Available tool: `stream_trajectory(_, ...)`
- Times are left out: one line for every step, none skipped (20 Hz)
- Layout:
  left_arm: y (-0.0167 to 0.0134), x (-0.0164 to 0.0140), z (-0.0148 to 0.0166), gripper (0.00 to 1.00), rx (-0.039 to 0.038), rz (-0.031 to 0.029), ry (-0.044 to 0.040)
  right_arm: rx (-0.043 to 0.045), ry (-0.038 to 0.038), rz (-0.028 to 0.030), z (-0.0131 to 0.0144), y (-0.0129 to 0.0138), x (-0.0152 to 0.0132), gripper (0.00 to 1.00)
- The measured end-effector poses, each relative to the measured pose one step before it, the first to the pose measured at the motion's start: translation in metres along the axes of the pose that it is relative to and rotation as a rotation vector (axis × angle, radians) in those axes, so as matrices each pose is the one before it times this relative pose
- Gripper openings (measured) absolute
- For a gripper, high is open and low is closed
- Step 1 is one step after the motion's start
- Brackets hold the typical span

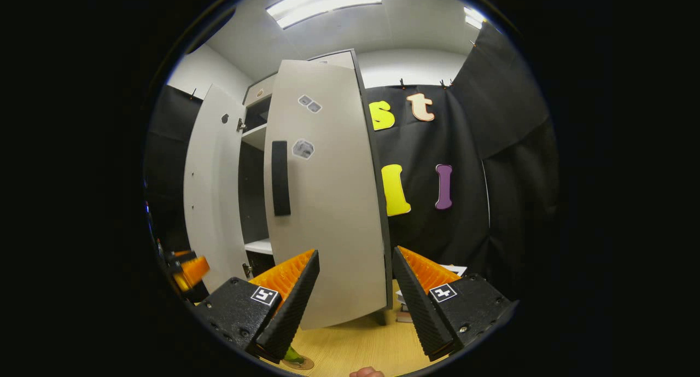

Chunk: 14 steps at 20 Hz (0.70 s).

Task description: Grasp the bottle in the cabinet with the left hand and place it on the coaster, then close the right door with the right hand and the left door with the left hand.

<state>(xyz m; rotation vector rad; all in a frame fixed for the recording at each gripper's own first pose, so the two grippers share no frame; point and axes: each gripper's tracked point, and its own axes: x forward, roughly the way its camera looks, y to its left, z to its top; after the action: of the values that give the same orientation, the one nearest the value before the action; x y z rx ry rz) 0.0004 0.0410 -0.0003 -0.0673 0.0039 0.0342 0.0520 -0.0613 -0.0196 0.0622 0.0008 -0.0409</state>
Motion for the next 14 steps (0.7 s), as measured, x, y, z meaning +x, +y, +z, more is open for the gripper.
stream_trajectory(0.00969,-0.0007,0.00726,0.99,-0.02031,0.02521,-0.01074,0.00939,0.01266,0.01058,-0.00662,0.00277,-0.00205,0.82)
stream_trajectory(0.01081,-0.00276,0.01169,0.95,-0.0187,0.02949,-0.01466,0.01266,0.01236,0.01802,-0.00485,0.00387,-0.00054,0.82)
stream_trajectory(0.01446,-0.00137,0.01332,1.0,-0.01348,0.0373,-0.02025,0.00864,0.01592,0.01658,-0.00431,0.0038,0.00001,0.82)
stream_trajectory(0.01672,0.00343,0.01359,1.0,-0.00382,0.04156,-0.02545,0.00269,0.0161,0.00853,-0.00381,0.00056,0.00072,0.82)
stream_trajectory(0.02064,0.00458,0.01466,1.0,0.00172,0.05075,-0.02368,-0.00225,0.00815,0.00344,-0.00099,-0.00019,0.00096,0.82)
stream_trajectory(0.02243,0.00647,0.01248,0.99,0.00452,0.05634,-0.01512,-0.00398,-0.00119,0.00254,0.00082,-0.00023,-0.00002,0.83)
stream_trajectory(0.02378,0.0054,0.01044,0.95,0.00747,0.05745,-0.00827,-0.00798,0.00407,-0.00686,0.00017,-0.00218,0.00006,0.83)
stream_trajectory(0.02128,0.00438,0.00918,1.0,0.01148,0.05365,-0.01399,-0.00631,0.00463,-0.00483,-0.00113,-0.00189,0.00015,0.82)
stream_trajectory(0.02028,0.00553,0.00791,1.0,0.01068,0.0462,-0.0189,-0.00293,0.00256,-0.00191,0.0004,-0.00103,-0.00011,0.83)
stream_trajectory(0.01504,0.00544,0.00629,1.0,0.0058,0.04055,-0.01449,0.00028,0.00045,-0.0012,0.00041,-0.00075,-0.00078,0.83)
stream_trajectory(0.01084,0.00831,0.00697,1.0,0.00149,0.02533,-0.01454,0.00131,-0.00185,-0.00065,0.00125,-0.00127,-0.00066,0.83)
stream_trajectory(0.008,0.00898,0.00098,0.95,-0.0024,0.02523,-0.00699,0.00305,-0.00141,-0.00502,0.00096,-0.00155,0.00015,0.83)
stream_trajectory(0.00455,0.00776,-0.00157,0.95,-0.00393,0.01526,0.00202,0.00209,-0.00168,-0.00536,-0.00043,-0.00239,-0.00091,0.83)
stream_trajectory(0.0005,0.00308,-0.00263,0.95,-0.00324,0.00394,0.0104,0.00246,-0.00138,-0.00347,-0.0002,-0.00138,-0.00045,0.82)
